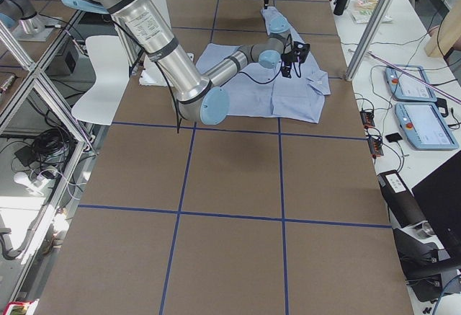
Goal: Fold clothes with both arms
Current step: 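Release the sleeve with the right gripper while the left gripper grasps the other cuff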
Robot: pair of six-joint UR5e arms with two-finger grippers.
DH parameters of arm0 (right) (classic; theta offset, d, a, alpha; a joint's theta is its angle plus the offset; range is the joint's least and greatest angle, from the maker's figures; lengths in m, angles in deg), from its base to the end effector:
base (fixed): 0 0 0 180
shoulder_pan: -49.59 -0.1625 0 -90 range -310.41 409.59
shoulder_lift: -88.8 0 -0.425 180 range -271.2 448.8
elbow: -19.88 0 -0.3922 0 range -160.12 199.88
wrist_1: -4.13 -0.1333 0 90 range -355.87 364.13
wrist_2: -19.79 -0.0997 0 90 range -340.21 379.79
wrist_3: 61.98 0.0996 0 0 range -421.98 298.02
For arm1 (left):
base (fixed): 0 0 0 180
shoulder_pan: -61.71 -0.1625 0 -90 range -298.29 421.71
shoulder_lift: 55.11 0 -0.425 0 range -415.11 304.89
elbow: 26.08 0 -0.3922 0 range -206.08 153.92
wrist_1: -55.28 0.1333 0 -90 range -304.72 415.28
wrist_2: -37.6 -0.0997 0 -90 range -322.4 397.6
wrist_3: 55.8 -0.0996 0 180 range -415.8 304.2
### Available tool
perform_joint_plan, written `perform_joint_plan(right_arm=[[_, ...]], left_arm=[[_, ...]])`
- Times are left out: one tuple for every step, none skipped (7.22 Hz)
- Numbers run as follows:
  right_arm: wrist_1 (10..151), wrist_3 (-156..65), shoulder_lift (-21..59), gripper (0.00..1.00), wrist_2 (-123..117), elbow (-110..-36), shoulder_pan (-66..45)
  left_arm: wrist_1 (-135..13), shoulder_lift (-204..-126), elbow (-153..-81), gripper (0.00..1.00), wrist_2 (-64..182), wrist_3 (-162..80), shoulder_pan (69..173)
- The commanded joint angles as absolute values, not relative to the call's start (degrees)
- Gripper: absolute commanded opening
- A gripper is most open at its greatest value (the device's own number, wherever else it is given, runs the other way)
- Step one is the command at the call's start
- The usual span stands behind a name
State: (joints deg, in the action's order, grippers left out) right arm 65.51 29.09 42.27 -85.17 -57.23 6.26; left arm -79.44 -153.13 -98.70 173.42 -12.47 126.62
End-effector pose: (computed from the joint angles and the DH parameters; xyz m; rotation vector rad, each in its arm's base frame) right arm -0.4817 -0.6023 0.2350 0.1510 -1.0586 0.5663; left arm 0.1847 -0.5404 0.6460 0.0475 0.9652 -0.0465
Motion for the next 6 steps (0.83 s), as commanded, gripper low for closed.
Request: perform_joint_plan(right_arm=[[65.57,28.90,41.95,0.99,-85.24,-57.28,5.56],[65.57,28.90,41.87,0.99,-85.24,-57.37,5.39],[65.66,28.90,41.60,0.99,-85.24,-57.29,5.38],[65.66,28.81,41.51,0.99,-85.33,-57.37,5.04],[65.66,28.72,40.90,0.99,-86.55,-58.16,3.90],[65.57,28.46,37.94,0.99,-90.22,-60.69,1.54]], left_arm=[[-79.37,-153.10,-98.50,0.35,172.08,-12.30,126.57],[-79.36,-153.10,-98.50,0.35,171.38,-12.21,126.57],[-79.36,-153.10,-98.59,0.14,171.37,-11.95,126.57],[-79.28,-153.10,-98.94,0.00,171.37,-11.68,126.57],[-79.02,-153.19,-101.81,0.00,171.54,-10.90,126.57],[-78.40,-153.63,-107.49,0.00,171.54,-6.98,126.66]])
